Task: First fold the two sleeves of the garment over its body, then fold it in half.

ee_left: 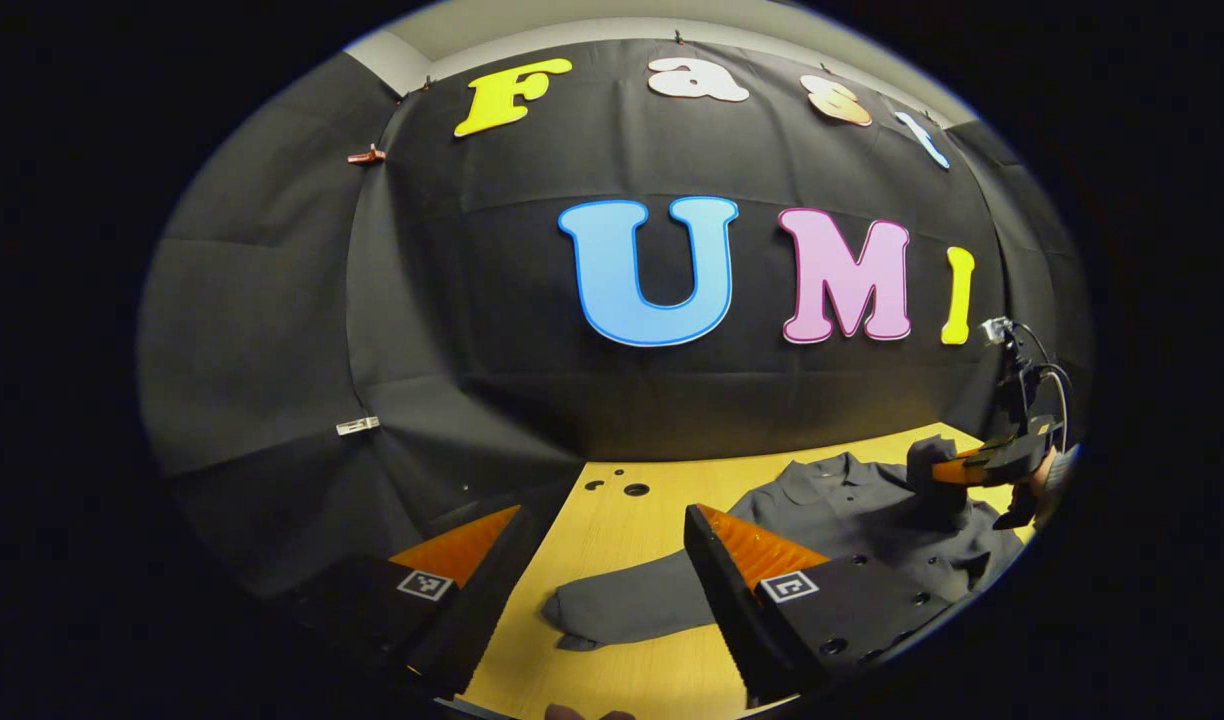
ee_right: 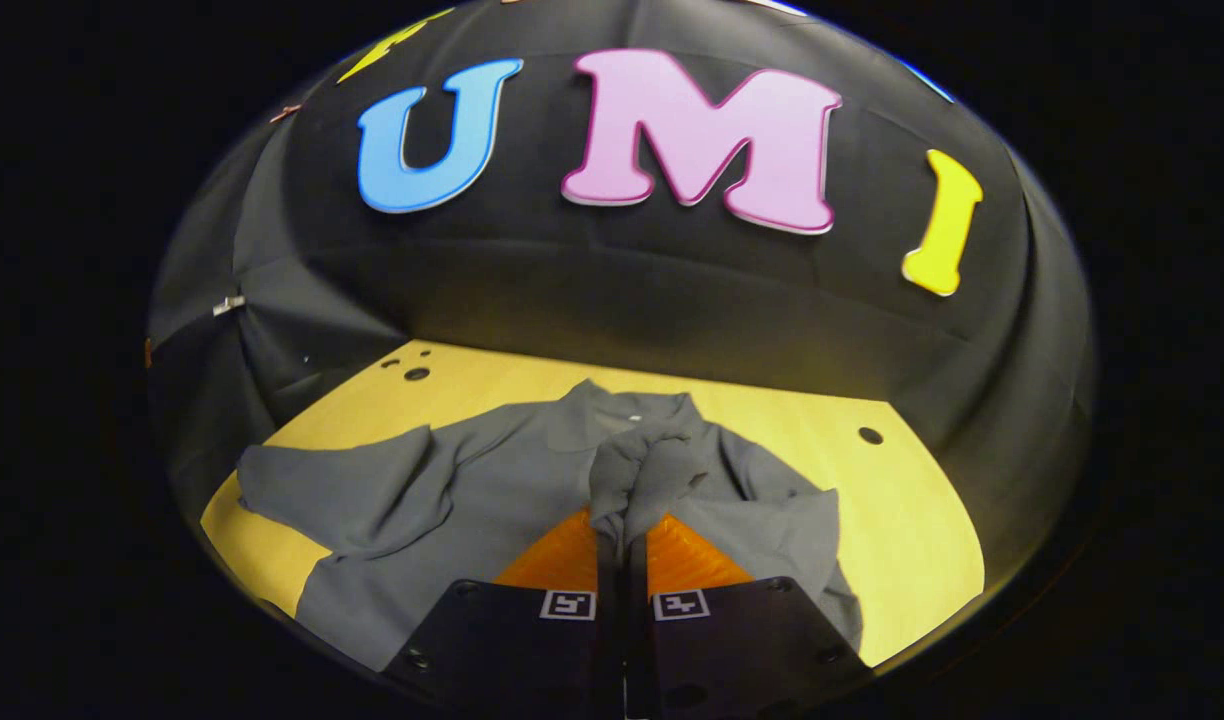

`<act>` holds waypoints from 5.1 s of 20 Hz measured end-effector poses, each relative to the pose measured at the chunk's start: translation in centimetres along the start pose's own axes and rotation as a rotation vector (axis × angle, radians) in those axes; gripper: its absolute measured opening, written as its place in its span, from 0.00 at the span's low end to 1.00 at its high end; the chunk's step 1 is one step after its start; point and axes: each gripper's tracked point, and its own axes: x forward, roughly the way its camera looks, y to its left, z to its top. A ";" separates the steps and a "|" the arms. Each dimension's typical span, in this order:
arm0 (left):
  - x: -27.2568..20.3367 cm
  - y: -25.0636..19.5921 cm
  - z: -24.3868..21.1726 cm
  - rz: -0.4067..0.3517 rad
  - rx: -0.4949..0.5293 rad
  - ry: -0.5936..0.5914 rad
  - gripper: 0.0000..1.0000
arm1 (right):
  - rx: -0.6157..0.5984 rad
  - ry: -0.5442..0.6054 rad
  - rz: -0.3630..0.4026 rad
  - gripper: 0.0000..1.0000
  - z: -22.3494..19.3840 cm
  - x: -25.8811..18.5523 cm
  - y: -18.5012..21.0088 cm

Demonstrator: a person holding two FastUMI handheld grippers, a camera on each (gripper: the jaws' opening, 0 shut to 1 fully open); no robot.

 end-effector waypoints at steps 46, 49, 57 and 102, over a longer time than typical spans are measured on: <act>13.9 3.8 -26.7 0.041 0.008 0.531 0.96 | 0.112 0.095 -0.110 0.64 -4.5 -13.6 -5.8; 13.9 3.8 -26.5 0.053 -0.042 0.521 0.96 | 0.129 0.100 -0.138 0.64 -5.4 -15.2 -7.8; 15.0 0.7 -24.6 -0.027 0.137 0.576 0.08 | 0.164 0.095 -0.143 0.64 -6.7 -16.3 -10.7; 14.0 -49.7 -19.1 -0.452 0.158 0.484 0.09 | 0.300 0.288 -0.098 0.62 -17.9 -10.1 -31.2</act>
